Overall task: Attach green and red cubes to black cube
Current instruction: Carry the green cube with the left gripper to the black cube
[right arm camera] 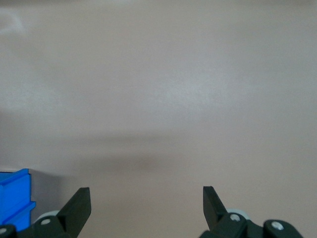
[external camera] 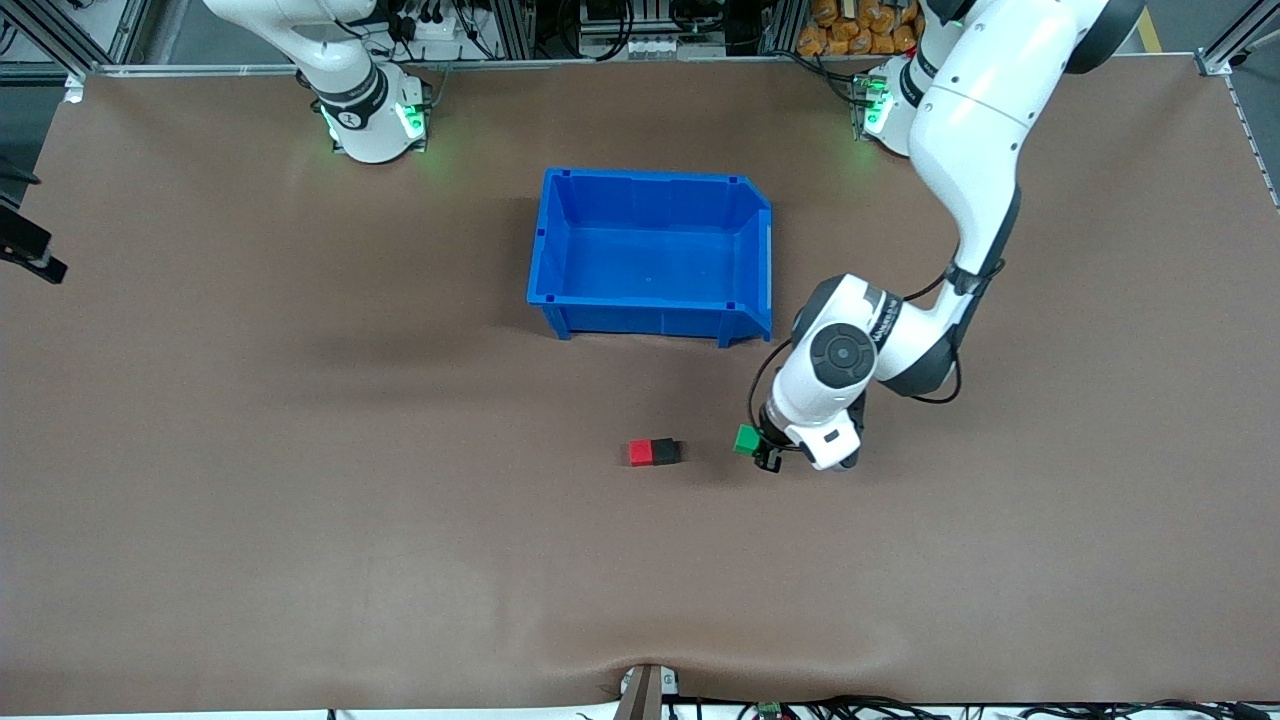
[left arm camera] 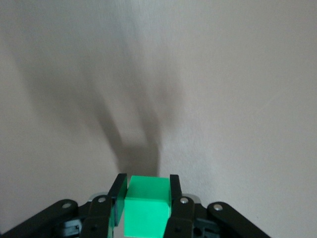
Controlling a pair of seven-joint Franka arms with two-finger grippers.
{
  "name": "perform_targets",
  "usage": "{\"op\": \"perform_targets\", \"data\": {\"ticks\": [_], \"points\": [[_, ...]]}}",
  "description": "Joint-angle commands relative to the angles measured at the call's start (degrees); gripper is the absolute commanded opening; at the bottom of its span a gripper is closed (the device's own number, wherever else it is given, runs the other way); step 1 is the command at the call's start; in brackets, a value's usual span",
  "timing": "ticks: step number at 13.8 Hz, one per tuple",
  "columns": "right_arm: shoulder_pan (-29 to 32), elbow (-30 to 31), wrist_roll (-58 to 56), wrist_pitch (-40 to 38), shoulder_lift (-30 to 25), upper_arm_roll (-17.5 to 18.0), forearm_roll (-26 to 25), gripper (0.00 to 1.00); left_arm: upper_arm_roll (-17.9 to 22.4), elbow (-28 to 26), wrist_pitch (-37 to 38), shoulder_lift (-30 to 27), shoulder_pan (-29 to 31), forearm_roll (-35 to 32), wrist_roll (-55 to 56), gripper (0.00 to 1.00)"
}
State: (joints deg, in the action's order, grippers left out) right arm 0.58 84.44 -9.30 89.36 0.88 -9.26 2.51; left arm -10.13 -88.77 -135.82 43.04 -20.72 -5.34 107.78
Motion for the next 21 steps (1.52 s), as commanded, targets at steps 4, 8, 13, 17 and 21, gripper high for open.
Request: {"op": "perform_targets", "data": {"ticks": [4,8,13,17,21], "points": [[-1.1,1.6,-0.4,-1.4,-1.9,1.3,0.3,1.00,0.7,7.4,1.2,6.0,-3.0,0.7,7.5,0.00],[-1.5,1.6,3.8,-2.4,-2.1,1.3,0.1,1.00,1.1,9.2,0.8,7.1,-4.0,0.8,11.8,0.00],[-4.4,1.3,11.2,-2.4,-2.1,1.7,-3.9,1.00,1.0,9.5,0.4,7.2,-4.9,0.8,18.5,0.00],[-4.5,-0.8,10.1,-2.6,-1.7,1.8,-4.5,1.00,0.5,9.7,0.2,8.1,-5.0,0.9,22.3,0.00],[-4.8,-2.7,10.3,-2.5,-1.5,1.8,-4.9,1.00,0.5,10.3,-2.9,9.0,-6.1,2.3,24.8,0.00]]}}
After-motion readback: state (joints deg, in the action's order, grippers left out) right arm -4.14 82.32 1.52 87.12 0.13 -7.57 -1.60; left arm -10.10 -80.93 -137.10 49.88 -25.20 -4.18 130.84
